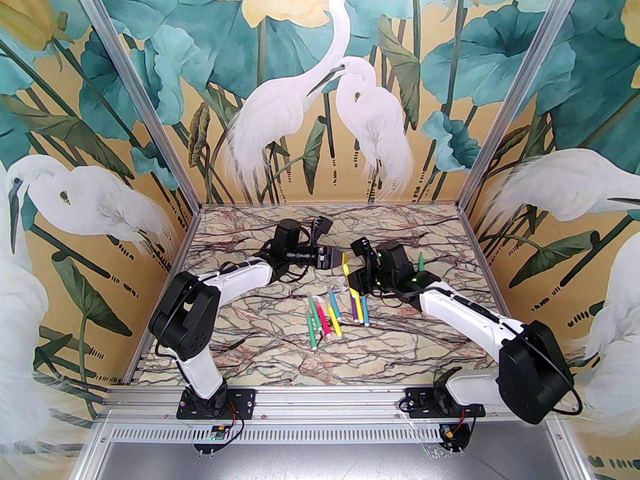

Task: Open the pen caps

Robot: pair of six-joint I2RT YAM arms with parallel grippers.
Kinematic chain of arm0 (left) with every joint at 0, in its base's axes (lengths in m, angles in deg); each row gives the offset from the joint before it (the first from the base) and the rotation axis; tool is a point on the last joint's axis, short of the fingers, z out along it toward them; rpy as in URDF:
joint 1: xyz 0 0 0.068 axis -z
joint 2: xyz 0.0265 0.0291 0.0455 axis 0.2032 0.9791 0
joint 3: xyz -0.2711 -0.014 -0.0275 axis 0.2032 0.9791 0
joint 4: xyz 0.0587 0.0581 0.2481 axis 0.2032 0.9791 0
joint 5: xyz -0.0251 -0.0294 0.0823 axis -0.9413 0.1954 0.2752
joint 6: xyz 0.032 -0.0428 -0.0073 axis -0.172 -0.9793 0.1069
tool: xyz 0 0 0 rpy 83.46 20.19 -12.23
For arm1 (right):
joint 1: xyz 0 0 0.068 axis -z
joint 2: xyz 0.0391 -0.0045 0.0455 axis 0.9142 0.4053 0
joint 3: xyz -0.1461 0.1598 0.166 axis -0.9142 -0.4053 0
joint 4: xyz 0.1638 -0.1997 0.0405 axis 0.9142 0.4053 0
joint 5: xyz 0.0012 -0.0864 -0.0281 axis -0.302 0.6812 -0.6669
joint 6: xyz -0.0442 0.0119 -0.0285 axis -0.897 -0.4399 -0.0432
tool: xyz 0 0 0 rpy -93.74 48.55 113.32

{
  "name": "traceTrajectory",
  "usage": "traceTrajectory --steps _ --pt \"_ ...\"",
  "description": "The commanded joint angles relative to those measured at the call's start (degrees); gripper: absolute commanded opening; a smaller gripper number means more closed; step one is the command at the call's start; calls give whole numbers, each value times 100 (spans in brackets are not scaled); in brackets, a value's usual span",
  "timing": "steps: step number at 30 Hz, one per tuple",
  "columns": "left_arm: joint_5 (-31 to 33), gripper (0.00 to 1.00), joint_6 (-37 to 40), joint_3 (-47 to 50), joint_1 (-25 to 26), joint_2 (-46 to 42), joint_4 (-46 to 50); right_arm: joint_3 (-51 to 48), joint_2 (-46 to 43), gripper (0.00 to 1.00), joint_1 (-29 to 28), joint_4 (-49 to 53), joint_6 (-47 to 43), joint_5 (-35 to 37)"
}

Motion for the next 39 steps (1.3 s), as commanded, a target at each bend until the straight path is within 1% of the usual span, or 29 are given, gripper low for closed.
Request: traceTrajectory --steps 1,4,7,8,12,16,20,21,22,24,25,32,35,39 --pt "-162 50 -64 -136 37 172 -23 105 -55 0 -41 -123 -59 -76" --pt "-173 46 -60 -141 43 200 -14 91 -79 0 -48 -142 -59 -52" --pt "-180 40 -71 -161 46 215 3 90 -73 0 -51 -150 -72 -23" --pt "-174 38 -68 -165 43 216 4 89 -72 0 -52 -155 -76 -28" --pt "-147 21 -82 -202 40 230 38 89 -63 0 -47 -175 -94 -14" --pt "-118 14 -107 -228 46 234 56 71 -55 0 -47 -224 -84 43" --pt "-144 4 -135 -238 45 218 65 6 -46 27 -47 -370 -12 123" --pt "-153 3 -139 -247 45 208 71 -24 -37 32 -50 -428 9 158" --pt "-169 1 -149 -247 45 193 69 -43 -30 35 -46 -476 25 184" --pt "-189 0 -167 -247 43 170 72 -58 27 40 -47 -550 64 241" --pt "-205 0 -170 -247 45 151 69 -53 61 41 -43 -572 72 252" --pt "-263 0 -217 -221 45 36 50 16 334 42 -40 -712 139 205" --pt "-276 0 -238 -203 44 -8 21 49 416 42 -41 -705 134 178" --pt "-224 0 -254 -194 37 -27 16 82 447 32 -41 -682 112 134"
